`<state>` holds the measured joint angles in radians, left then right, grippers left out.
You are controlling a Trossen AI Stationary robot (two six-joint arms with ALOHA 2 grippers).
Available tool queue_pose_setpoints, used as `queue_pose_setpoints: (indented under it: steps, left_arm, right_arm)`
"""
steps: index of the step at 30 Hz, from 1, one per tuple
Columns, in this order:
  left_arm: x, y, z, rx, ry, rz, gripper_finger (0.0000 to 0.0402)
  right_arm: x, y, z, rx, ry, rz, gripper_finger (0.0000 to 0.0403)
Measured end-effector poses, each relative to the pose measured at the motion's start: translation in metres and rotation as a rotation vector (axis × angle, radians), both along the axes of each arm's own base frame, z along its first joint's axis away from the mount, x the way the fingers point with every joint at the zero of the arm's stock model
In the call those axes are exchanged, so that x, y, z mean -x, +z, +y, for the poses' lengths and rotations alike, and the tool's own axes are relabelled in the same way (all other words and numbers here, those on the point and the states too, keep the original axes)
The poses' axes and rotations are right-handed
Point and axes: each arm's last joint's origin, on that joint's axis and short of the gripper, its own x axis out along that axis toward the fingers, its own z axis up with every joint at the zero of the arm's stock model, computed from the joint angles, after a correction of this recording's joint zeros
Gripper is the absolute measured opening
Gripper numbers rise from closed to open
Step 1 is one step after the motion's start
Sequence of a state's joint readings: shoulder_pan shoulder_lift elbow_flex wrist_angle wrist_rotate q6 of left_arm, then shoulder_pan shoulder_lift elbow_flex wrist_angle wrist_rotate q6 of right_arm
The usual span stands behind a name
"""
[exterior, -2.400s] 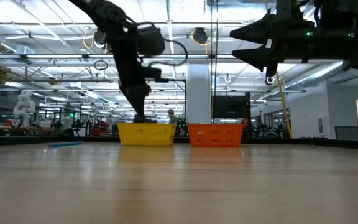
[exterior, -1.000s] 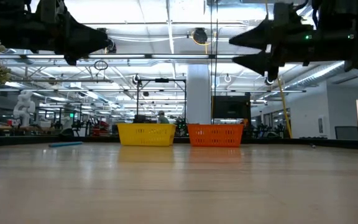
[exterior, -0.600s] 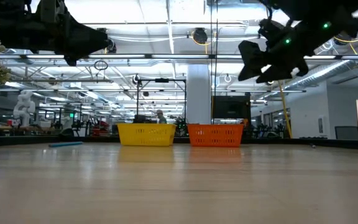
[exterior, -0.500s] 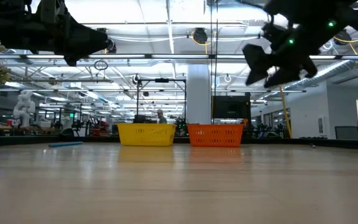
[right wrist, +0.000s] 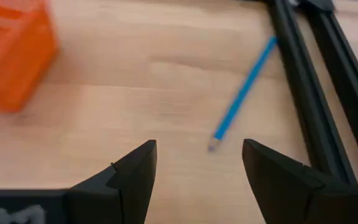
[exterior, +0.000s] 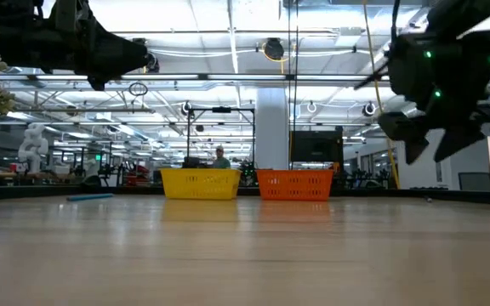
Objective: Sort pens & pencils
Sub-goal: Put the top right blue pencil into the orange bin
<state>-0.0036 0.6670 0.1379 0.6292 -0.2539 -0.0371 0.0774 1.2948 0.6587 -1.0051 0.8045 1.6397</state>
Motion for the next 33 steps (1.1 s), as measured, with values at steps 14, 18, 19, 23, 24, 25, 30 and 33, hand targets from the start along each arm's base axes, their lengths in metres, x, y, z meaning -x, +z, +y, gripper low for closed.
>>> queue_pose_setpoints:
  steps: [14,18,19,23,24,25,30,33]
  left_arm:
    - [0.0,0.0,0.0,0.001,0.0,-0.002,0.0159]
    - [0.0,0.0,0.0,0.002,0.0,-0.002,0.0159]
    - [0.0,0.0,0.0,0.002,0.0,-0.003,0.0159]
    - [0.0,0.0,0.0,0.001,0.0,-0.003,0.0159]
    - [0.0,0.0,0.0,-0.001,0.0,-0.002,0.0159]
    - [0.0,0.0,0.0,-0.001,0.0,-0.002,0.0159]
    - [0.0,0.0,0.0,0.003,0.0,-0.003,0.0159]
    - [0.0,0.0,0.0,0.003,0.0,-0.003,0.0159]
  right_arm:
    - [0.023,-0.058,-0.025,-0.022,-0.142,-0.185,0.0192]
    - [0.027,-0.063,-0.032,-0.021,-0.152,-0.164,0.0176]
    - [0.029,-0.064,-0.033,-0.027,-0.162,-0.158,0.0171]
    - [0.034,-0.068,-0.035,-0.047,-0.186,-0.165,0.0147]
    - [0.034,-0.069,-0.035,-0.046,-0.187,-0.173,0.0141]
    - [0.035,-0.07,-0.034,-0.043,-0.185,-0.18,0.0135]
    - [0.037,-0.073,-0.034,-0.035,-0.169,-0.176,0.0101]
    - [0.039,-0.075,-0.034,-0.044,-0.17,-0.169,0.0077]
